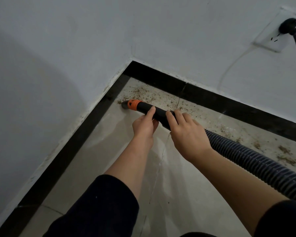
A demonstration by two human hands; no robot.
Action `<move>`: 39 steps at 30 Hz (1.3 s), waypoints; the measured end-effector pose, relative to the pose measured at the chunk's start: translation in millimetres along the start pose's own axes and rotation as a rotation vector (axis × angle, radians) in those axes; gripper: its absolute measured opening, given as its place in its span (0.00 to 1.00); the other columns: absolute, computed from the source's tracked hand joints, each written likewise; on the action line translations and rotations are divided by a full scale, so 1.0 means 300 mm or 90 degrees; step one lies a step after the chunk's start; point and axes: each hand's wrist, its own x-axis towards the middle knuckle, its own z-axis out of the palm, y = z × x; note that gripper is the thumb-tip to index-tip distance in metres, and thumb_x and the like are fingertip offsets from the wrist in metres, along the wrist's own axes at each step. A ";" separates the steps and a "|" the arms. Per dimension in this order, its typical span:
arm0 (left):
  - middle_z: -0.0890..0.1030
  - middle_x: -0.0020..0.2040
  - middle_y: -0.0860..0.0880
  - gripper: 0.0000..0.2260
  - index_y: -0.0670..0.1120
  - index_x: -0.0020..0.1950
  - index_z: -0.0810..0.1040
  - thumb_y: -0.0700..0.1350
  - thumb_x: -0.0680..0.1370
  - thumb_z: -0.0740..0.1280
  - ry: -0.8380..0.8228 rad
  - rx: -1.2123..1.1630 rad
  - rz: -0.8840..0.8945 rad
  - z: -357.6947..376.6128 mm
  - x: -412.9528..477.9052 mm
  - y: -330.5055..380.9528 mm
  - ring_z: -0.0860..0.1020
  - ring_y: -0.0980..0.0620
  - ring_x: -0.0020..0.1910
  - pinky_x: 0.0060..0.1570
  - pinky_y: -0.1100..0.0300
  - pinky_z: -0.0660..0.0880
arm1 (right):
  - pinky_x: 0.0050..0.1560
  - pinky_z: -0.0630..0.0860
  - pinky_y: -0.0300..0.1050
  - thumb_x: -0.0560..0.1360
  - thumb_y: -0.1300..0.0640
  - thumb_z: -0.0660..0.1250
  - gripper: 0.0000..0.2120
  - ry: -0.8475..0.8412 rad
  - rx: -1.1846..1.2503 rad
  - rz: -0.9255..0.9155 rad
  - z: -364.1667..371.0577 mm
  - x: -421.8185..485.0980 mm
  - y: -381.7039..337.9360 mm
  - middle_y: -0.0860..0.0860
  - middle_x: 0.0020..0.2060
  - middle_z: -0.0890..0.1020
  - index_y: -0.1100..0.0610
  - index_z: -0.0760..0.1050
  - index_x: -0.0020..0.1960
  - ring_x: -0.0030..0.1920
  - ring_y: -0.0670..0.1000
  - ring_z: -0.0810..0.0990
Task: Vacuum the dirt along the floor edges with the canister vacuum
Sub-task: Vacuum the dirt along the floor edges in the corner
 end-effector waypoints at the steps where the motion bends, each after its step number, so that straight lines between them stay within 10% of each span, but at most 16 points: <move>1: 0.84 0.51 0.42 0.05 0.43 0.46 0.79 0.44 0.78 0.70 -0.001 -0.001 0.001 -0.002 0.004 0.000 0.82 0.50 0.53 0.57 0.58 0.78 | 0.48 0.79 0.50 0.67 0.61 0.75 0.33 0.003 0.003 -0.001 0.003 0.002 0.000 0.61 0.60 0.76 0.62 0.67 0.70 0.53 0.60 0.79; 39: 0.83 0.52 0.40 0.04 0.41 0.48 0.78 0.41 0.77 0.70 0.027 -0.040 0.025 -0.043 0.079 0.033 0.82 0.46 0.54 0.59 0.56 0.78 | 0.48 0.80 0.53 0.59 0.64 0.79 0.37 0.025 0.060 -0.006 0.039 0.053 -0.063 0.64 0.58 0.78 0.64 0.72 0.66 0.52 0.62 0.80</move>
